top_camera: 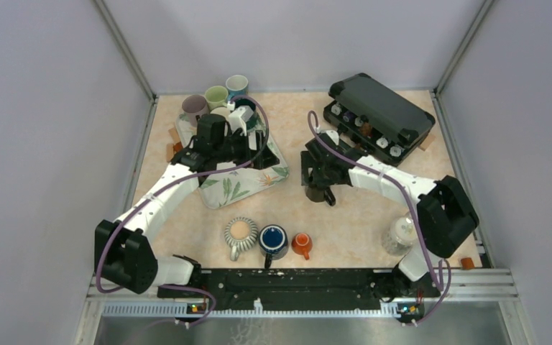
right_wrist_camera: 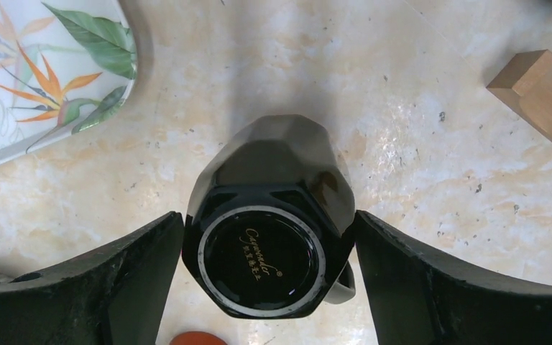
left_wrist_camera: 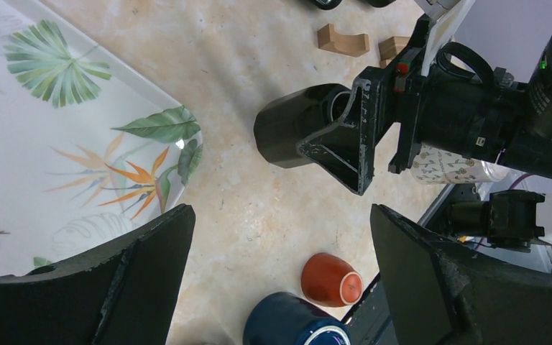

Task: Turn the mug right side up
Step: Turn over the cup at the corner of the board.

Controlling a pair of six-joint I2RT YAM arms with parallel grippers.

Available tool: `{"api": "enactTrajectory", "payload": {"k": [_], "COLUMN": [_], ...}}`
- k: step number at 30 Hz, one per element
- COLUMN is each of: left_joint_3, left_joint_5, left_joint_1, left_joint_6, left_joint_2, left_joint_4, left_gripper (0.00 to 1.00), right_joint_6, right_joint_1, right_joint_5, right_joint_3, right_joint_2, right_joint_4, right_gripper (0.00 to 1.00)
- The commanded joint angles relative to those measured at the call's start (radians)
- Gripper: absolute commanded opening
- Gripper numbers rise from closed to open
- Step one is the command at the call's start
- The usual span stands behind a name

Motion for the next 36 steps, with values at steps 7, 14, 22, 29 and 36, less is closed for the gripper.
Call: {"api": "enactTrajectory", "payload": {"k": [7,14,22,29,36], "left_joint_3": [-0.011,-0.013,-0.015,-0.015,-0.017], "left_joint_5": [0.022,0.026,0.023,0.026,0.026], "left_joint_1": [0.004,0.005,0.005,0.008,0.008], "left_joint_6": [-0.008,-0.01,-0.011,-0.014,-0.014], "left_joint_2": [-0.007,-0.005,-0.002,0.003,0.004], "left_joint_4": [0.045,0.047,0.047,0.049,0.052], "left_gripper": [0.98,0.99,0.98,0.98,0.98], "right_joint_6": [-0.099,-0.186,-0.179,-0.097,-0.05], "right_joint_1": [-0.002,0.014,0.045,0.112,0.113], "right_joint_5": [-0.101,-0.141,-0.098,0.004,0.071], "right_joint_3": [-0.152,-0.218,-0.178,-0.103,-0.119], "right_joint_2": [-0.2,-0.208,-0.16,-0.093,-0.099], "right_joint_4": [0.065,0.128,0.154,0.117,0.108], "right_gripper": [0.88,0.78,0.54,0.42,0.37]}}
